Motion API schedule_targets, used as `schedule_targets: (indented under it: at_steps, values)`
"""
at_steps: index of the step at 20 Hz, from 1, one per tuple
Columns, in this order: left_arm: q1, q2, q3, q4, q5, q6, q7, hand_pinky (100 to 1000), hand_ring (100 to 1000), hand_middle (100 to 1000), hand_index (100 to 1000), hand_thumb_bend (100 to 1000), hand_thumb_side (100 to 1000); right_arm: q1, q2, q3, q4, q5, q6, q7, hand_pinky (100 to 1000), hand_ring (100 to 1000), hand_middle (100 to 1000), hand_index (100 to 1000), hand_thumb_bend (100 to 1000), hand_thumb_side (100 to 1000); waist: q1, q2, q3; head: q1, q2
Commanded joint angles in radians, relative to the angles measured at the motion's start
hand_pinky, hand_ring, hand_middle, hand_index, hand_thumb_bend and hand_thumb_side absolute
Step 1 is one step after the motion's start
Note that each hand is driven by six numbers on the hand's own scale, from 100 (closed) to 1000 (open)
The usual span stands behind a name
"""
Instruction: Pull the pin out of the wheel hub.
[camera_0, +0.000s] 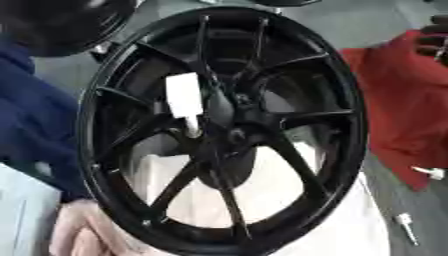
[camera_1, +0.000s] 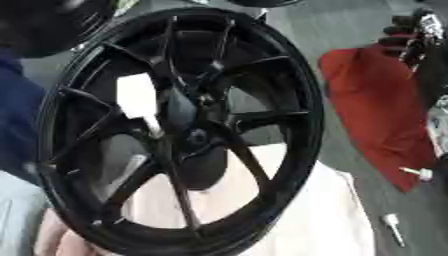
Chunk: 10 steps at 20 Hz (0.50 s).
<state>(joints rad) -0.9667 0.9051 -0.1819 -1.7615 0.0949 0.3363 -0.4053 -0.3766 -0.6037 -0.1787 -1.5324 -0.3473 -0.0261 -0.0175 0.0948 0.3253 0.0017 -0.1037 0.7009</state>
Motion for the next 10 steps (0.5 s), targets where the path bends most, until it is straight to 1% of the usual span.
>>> schedule_targets:
  at_steps: [1, 5, 10]
  values:
    - [-0.016, 0.024, 0.011, -0.006, -0.006, -0.001, -0.005, 690, 686, 597, 735, 581, 481, -0.005, -0.033, -0.012, -0.018, -0.005, -0.002, 0.002, 774, 721, 676, 761, 100, 857, -0.004, -0.029, 0.002, 0.012, -0.014]
    - [-0.015, 0.023, 0.012, -0.008, -0.006, -0.001, -0.004, 689, 686, 597, 734, 582, 482, -0.006, -0.032, -0.012, -0.018, -0.006, -0.002, 0.003, 774, 721, 676, 761, 100, 857, -0.004, -0.027, 0.005, 0.024, -0.018]
    - [-0.024, 0.015, 0.008, -0.010, -0.007, -0.001, -0.012, 691, 689, 600, 739, 582, 486, -0.001, -0.035, -0.013, -0.017, -0.005, -0.003, 0.002, 774, 721, 676, 761, 100, 859, -0.005, -0.025, 0.005, 0.026, -0.017]
